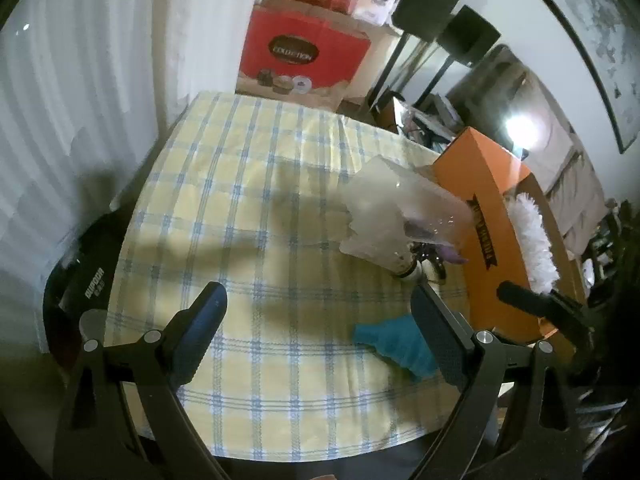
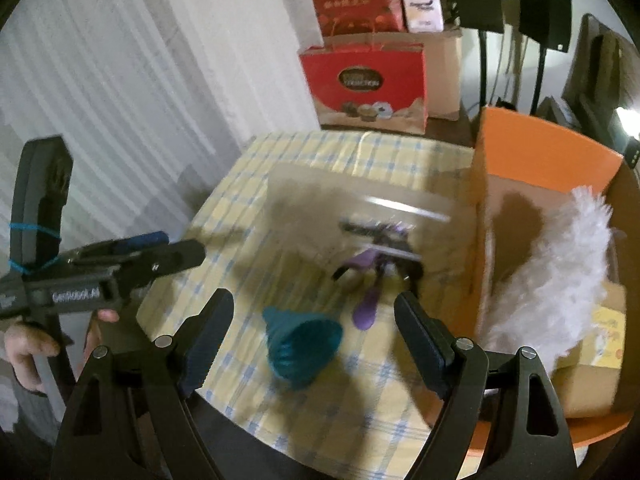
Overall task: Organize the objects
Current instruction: 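Withdraw both grippers from the box toward the teal funnel and clear container, then grasp the teal funnel with the right gripper while the left gripper grasps the clear container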
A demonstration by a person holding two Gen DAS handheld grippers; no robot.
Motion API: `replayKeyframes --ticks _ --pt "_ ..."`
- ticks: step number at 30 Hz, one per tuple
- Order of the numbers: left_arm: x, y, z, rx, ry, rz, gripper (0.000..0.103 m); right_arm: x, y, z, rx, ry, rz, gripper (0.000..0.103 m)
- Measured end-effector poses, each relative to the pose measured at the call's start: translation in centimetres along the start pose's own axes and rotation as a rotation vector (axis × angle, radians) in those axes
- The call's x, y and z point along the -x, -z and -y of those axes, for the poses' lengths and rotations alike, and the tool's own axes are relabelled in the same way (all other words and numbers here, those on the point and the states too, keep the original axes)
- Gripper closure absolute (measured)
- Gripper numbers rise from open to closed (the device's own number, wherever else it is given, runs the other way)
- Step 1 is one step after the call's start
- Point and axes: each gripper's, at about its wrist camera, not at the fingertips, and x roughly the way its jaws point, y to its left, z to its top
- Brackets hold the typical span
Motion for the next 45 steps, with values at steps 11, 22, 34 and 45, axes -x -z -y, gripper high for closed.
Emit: replayKeyframes --ticks 11,22,34,45 --pt "-1.0 0.5 -0.8 0.011 0.018 -0.029 0.011 -4.4 1.7 -2.0 0.086 0.001 -0.05 0.019" --pt "-2.0 0.7 -1.3 0.026 0.034 -0.051 0.011 -7.5 2.7 -1.8 0.132 0.003 -0.081 0.019" --pt "-4.0 0.7 0.5 0.036 0.073 -0.078 0.011 -5.1 3.8 -1.8 0.095 0.0 -0.058 0.042" --pt "-7.6 0.2 4.3 0.011 0.044 -0.085 0.013 1.8 5.6 -0.5 0.028 -0.009 -0.001 0.043"
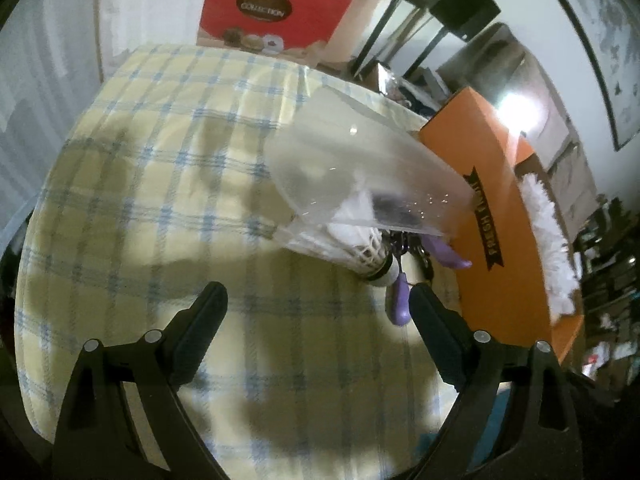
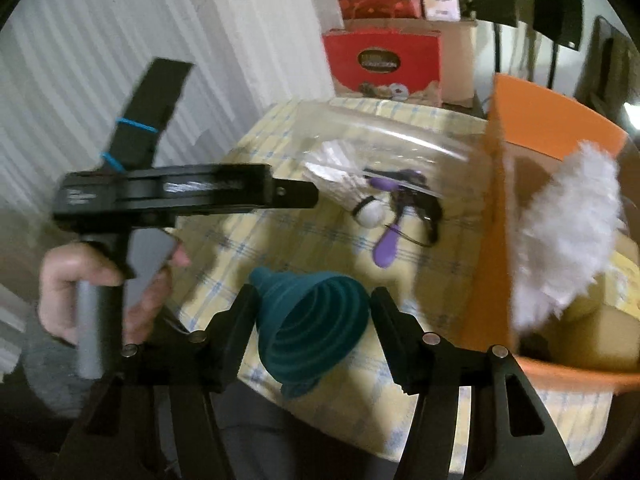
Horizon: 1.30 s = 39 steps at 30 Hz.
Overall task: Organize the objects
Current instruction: 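Grasp the teal funnel with the right gripper while the left gripper grasps the clear container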
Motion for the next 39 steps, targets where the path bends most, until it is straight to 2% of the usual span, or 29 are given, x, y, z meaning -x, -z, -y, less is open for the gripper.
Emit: replayKeyframes --ticks 7,10,15,18,19,21,26,34,39 --pt "-2.0 -0.8 1.5 0.001 -0.097 0.042 0.013 2.6 0.7 0.8 -0.039 -0.003 0.039 0.043" --pt "-2.8 -1.3 1.7 0.002 -0.129 0.052 0.017 3.0 0.8 0.8 -0.041 -0.008 0.042 0.043" --pt "-3.4 -1.8 1.4 0.013 -0.141 0.059 0.018 2.7 1.1 1.3 -0.057 -0.021 0.041 0.043" --pt "-3.9 -1.9 1.3 0.017 -0.125 0.06 0.021 2.5 1.2 1.5 -0.066 -0.024 0.038 0.043" --pt "-3.9 -2.0 1.4 0.013 -0.114 0.064 0.024 2.5 1.3 1.5 -0.067 -0.026 0.038 0.043" --pt "-3.9 -1.9 1.4 0.008 -0.087 0.065 0.037 2.4 1.4 1.5 -0.069 -0.03 0.037 0.043" --pt "-3.2 -2.0 0.8 0.022 -0.044 0.064 0.045 2.3 1.5 1.4 -0.069 -0.03 0.037 0.043" --pt "0.1 -1.1 -2.2 0.07 0.054 0.05 0.046 2.4 1.5 1.3 -0.081 -0.029 0.047 0.043" --pt "2.6 0.0 -3.6 0.047 0.07 0.043 0.046 3.0 1.3 1.3 -0.088 -0.028 0.064 0.043"
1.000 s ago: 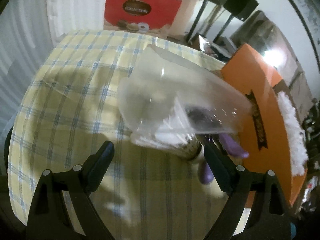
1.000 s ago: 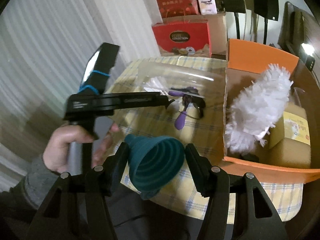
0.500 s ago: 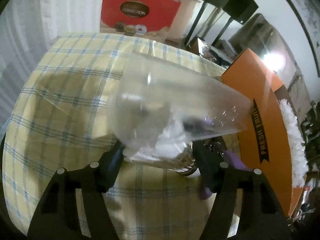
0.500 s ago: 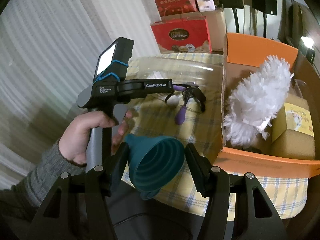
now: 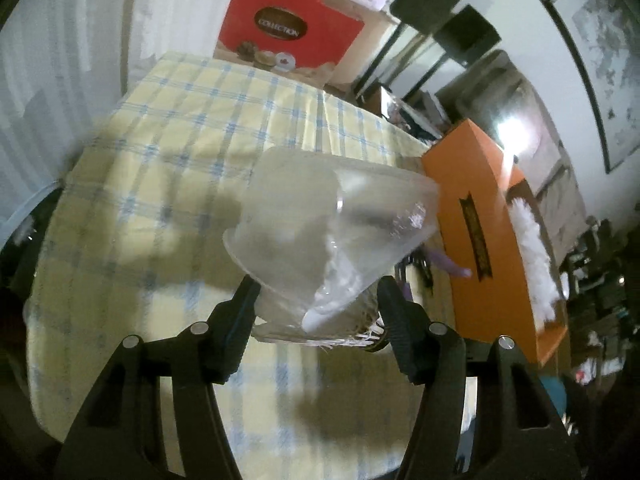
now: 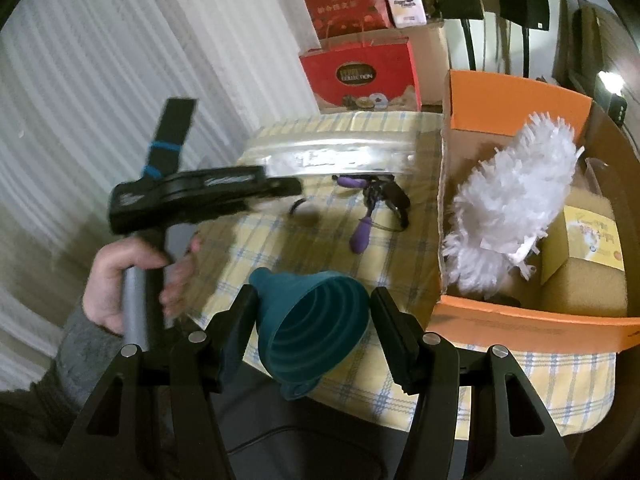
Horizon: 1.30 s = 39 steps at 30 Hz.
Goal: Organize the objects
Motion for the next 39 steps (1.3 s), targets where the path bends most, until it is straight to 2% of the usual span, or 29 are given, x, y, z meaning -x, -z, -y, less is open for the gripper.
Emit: replayKeyframes --ticks 3,5,9,12,14,15,17,20,23,31,39 --pt "1.3 0.3 -1.0 -0.004 0.021 -0.023 0.046 0.1 -0.3 0.1 -0.009 -0.005 0.006 0.043" --pt "2.3 0.3 -1.9 0.003 0.005 -0.012 0.046 0.2 -0.4 0.2 -0.014 -0.008 0.009 0.043" --pt "3.9 0.5 -5.3 0.115 0.022 0.026 0.046 0.6 -0.4 0.2 -0.024 -0.009 0.016 0.043" --pt "3.3 1.3 -5.9 0.118 0.002 -0.003 0.046 0.6 -0.3 0.3 -0.028 -0.011 0.016 0.043" --pt "2.5 2.1 -6.0 0.142 0.053 -0.04 0.046 0.6 -0.3 0.4 -0.032 -0.011 0.014 0.043" --pt "2.0 2.5 -6.5 0.191 0.137 -0.066 0.046 0.6 -0.3 0.4 -0.035 -0.013 0.015 0.043" --pt "1.4 3.1 -6.6 0.241 0.216 -0.087 0.046 0.6 -0.4 0.4 -0.036 -0.015 0.017 0.043" --pt "1.3 3.3 -4.9 0.165 0.168 -0.07 0.046 0.7 -0.5 0.3 -0.039 -0.013 0.021 0.043" --pt "1.4 3.3 -3.6 0.125 0.205 -0.075 0.046 0.9 -0.5 0.3 -0.038 -0.008 0.024 0.043" --pt "3.5 2.7 0.6 0.004 0.177 -0.04 0.046 1.9 -0.8 0.8 -0.053 0.008 0.05 0.043" --pt "5.3 1.3 5.2 -0.098 0.201 -0.012 0.046 4.0 -1.6 2.1 -0.076 0.028 0.096 0.043"
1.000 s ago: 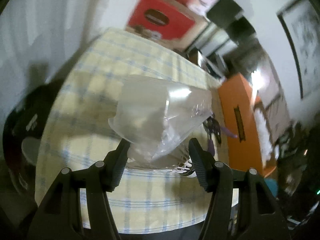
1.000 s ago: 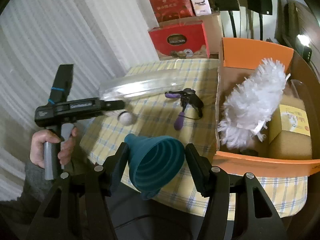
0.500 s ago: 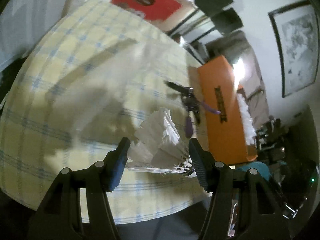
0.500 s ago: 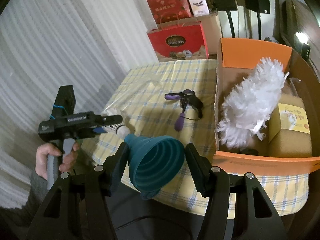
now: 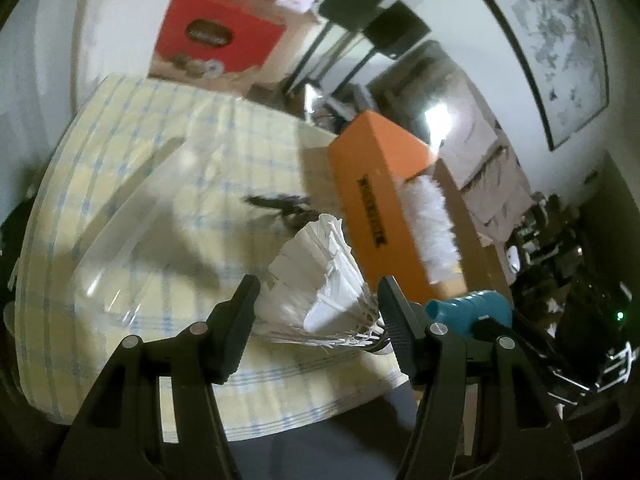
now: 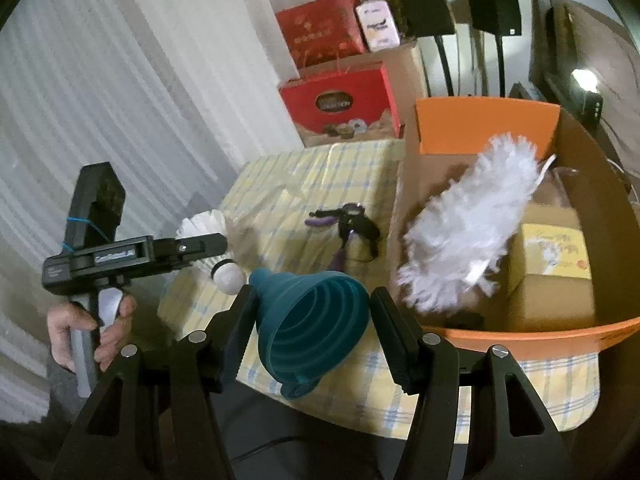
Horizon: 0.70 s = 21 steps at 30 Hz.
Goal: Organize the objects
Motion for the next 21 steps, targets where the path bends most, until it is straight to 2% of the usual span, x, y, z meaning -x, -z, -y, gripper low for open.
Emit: replayKeyframes --ticks 12,21 --pt "-2.8 -4.5 7.3 -0.115 0.005 -0.008 0.045 3.6 -3.4 4.5 -0.054 0.064 0.051 0.043" --pt "-6.0 -7.1 10.6 -0.142 -0.019 -0.015 0.045 4.1 -7.1 7.8 -0.095 0.115 0.083 0.043"
